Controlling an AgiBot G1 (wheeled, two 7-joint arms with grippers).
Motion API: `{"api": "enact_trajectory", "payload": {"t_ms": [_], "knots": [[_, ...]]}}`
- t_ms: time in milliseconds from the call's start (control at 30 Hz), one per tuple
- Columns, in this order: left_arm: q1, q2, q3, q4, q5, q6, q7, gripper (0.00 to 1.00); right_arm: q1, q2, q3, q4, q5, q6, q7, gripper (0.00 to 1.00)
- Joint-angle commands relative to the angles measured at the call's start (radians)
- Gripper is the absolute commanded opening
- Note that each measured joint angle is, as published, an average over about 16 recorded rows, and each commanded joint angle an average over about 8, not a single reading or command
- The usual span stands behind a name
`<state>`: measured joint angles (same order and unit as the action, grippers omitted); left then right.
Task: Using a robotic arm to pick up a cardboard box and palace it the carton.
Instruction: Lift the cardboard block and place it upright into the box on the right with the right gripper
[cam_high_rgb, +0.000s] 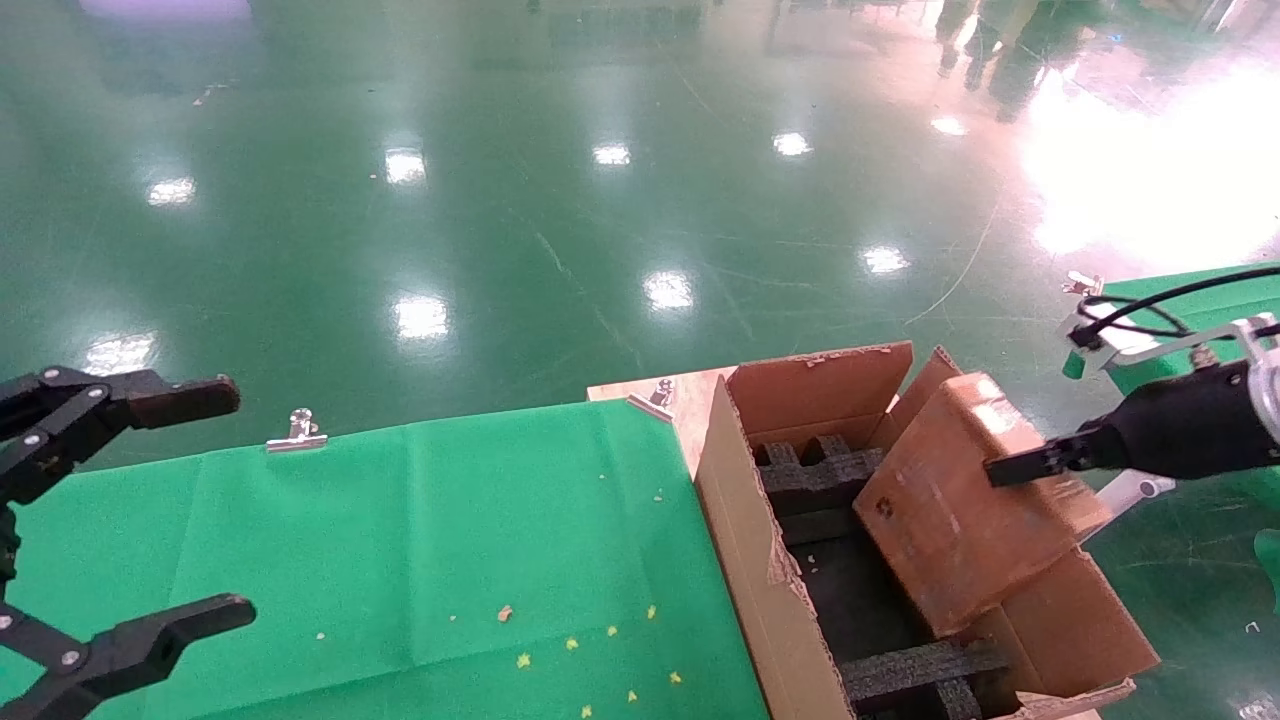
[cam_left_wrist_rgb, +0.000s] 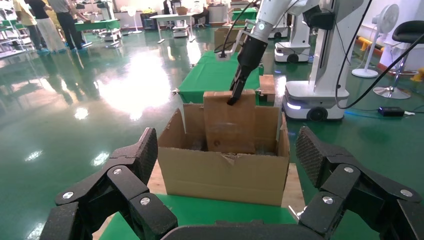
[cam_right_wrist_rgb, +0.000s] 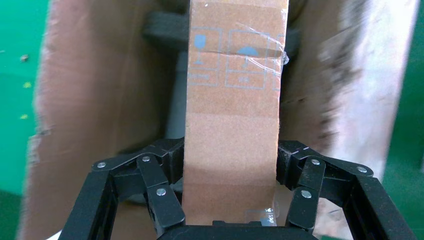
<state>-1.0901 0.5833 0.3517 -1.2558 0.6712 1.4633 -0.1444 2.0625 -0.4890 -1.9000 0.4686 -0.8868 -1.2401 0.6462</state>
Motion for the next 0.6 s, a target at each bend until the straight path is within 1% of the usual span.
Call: {"api": "enact_trajectory", "payload": {"t_ms": [33, 133, 233, 467, 600], "knots": [[0.0, 0.0, 0.0, 0.0, 0.0, 0.0, 0.0, 1.0, 0.005, 0.006, -0.009, 0.036, -0.008, -0.001, 0.052, 0.0], [0.0, 0.0, 0.0, 0.0, 0.0, 0.0, 0.0, 1.0, 0.008, 0.02, -0.019, 0.097, -0.02, 0.023, 0.119, 0.0], [0.0, 0.0, 0.0, 0.0, 0.0, 0.0, 0.0, 1.0, 0.01, 0.035, -0.03, 0.156, -0.043, 0.073, 0.175, 0.0], [0.0, 0.0, 0.0, 0.0, 0.0, 0.0, 0.0, 1.0, 0.022, 0.081, -0.057, 0.296, -0.132, 0.242, 0.292, 0.0], [0.0, 0.0, 0.0, 0.0, 0.0, 0.0, 0.0, 1.0, 0.031, 0.111, -0.077, 0.39, -0.197, 0.342, 0.376, 0.0]]}}
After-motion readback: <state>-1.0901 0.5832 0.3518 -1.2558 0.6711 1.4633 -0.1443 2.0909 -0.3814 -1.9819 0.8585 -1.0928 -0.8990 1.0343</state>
